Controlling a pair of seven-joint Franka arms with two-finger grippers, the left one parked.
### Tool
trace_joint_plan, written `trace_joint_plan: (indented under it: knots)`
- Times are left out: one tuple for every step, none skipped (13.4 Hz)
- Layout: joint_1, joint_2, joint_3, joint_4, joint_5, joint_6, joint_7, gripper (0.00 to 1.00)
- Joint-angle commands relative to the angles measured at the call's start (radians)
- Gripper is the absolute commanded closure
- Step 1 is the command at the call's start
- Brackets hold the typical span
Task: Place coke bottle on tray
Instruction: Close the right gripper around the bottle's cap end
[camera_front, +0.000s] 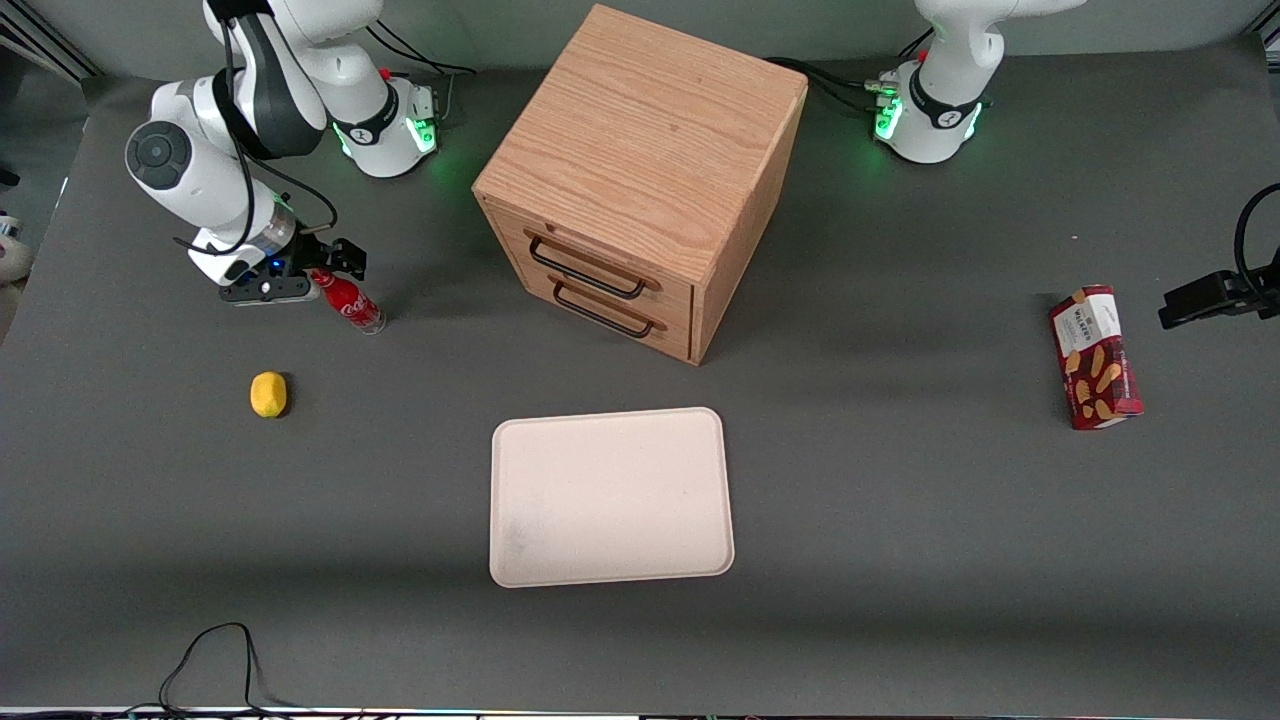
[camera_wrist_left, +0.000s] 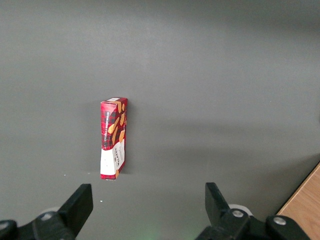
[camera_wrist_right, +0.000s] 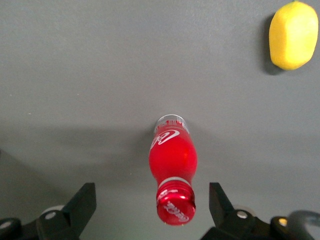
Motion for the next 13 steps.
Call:
trace_joint_plan:
  knots:
    - [-0.006, 0.011, -0.004, -0.015, -0.017, 0.028, 0.006, 0.00]
    - [-0.006, 0.014, -0.013, -0.015, -0.017, 0.030, 0.004, 0.01]
    - [-0.006, 0.015, -0.033, -0.015, -0.017, 0.034, -0.005, 0.06]
    - [-0.004, 0.018, -0.036, -0.015, -0.017, 0.034, -0.011, 0.30]
    - [-0.004, 0.018, -0.037, -0.015, -0.017, 0.034, -0.011, 0.51]
    - [-0.004, 0.020, -0.037, -0.015, -0.017, 0.034, -0.011, 0.66]
    - [-0.004, 0.020, -0.037, -0.015, -0.017, 0.034, -0.011, 0.77]
    - [-0.004, 0.021, -0.037, -0.015, -0.017, 0.034, -0.010, 0.83]
    - [-0.004, 0.021, -0.037, -0.015, -0.017, 0.034, -0.010, 0.85]
    - [-0.004, 0.023, -0.037, -0.015, -0.017, 0.034, -0.010, 0.91]
    - [-0.004, 0.023, -0.037, -0.015, -0.017, 0.034, -0.010, 0.97]
    - [-0.004, 0.026, -0.037, -0.014, -0.017, 0.033, -0.011, 1.00]
    - [-0.004, 0.031, -0.037, -0.009, -0.017, 0.031, -0.011, 1.00]
